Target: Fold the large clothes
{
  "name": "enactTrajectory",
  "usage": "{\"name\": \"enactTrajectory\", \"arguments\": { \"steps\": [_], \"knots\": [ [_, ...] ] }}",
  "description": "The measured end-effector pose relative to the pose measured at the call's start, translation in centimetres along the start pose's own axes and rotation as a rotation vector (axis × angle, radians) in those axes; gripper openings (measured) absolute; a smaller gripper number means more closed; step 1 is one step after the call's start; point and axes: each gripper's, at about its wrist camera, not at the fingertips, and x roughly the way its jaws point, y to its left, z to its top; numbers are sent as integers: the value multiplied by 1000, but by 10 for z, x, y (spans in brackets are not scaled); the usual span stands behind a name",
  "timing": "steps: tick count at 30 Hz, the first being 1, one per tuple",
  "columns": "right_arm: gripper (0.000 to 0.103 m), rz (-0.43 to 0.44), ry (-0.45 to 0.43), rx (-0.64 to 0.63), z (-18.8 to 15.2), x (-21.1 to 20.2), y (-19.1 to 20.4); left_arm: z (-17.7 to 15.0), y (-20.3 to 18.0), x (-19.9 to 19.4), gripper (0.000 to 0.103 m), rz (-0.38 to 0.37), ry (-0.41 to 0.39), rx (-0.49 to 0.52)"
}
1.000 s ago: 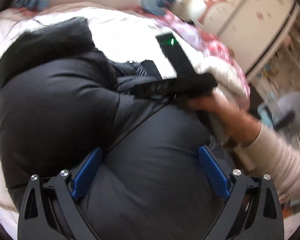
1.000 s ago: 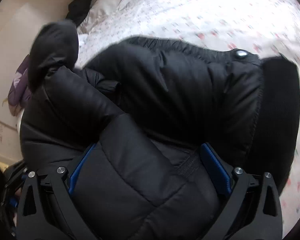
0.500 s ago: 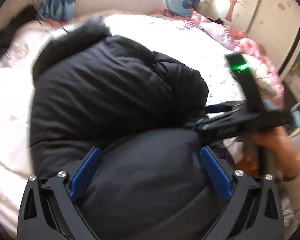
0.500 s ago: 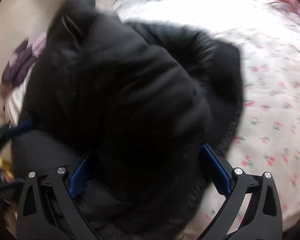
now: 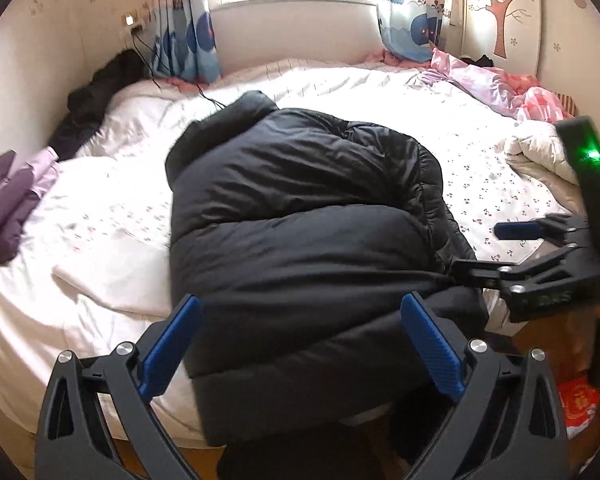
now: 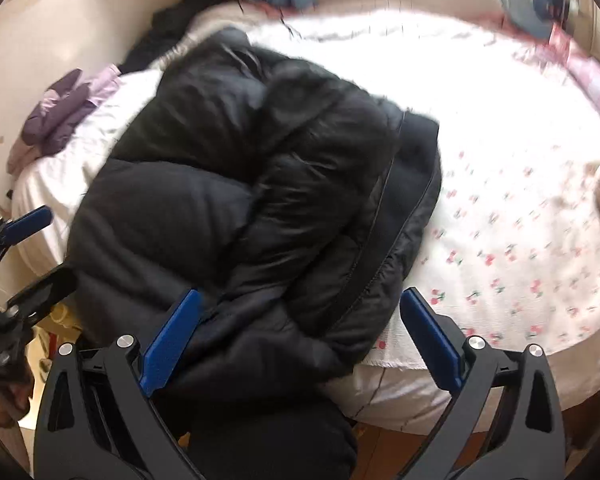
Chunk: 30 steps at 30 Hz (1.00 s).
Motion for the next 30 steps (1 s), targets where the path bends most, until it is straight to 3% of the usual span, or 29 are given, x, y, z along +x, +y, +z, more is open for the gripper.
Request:
{"name": "enactTrajectory", "arguments": {
  "steps": [6, 8, 12, 15, 21, 30],
  "knots": [
    [96, -22, 145, -12, -29, 30, 13, 2, -2, -13, 96, 9, -23, -32],
    [96, -20, 128, 4, -31, 24, 16, 1, -2, -19, 96, 20, -29, -30],
    [96, -24, 3, 50, -37, -23, 20, -2, -1, -29, 96, 49, -40, -35],
    [96, -79, -82, 82, -39, -56, 27, -2, -3, -33, 96, 74, -43, -42],
    [96, -51, -214, -47, -39, -98, 63, -4, -7, -39, 96, 101, -43, -48],
    [96, -227, -176, -24, -27, -86, 73, -5, 8, -44, 96, 124, -21, -140]
  ]
}}
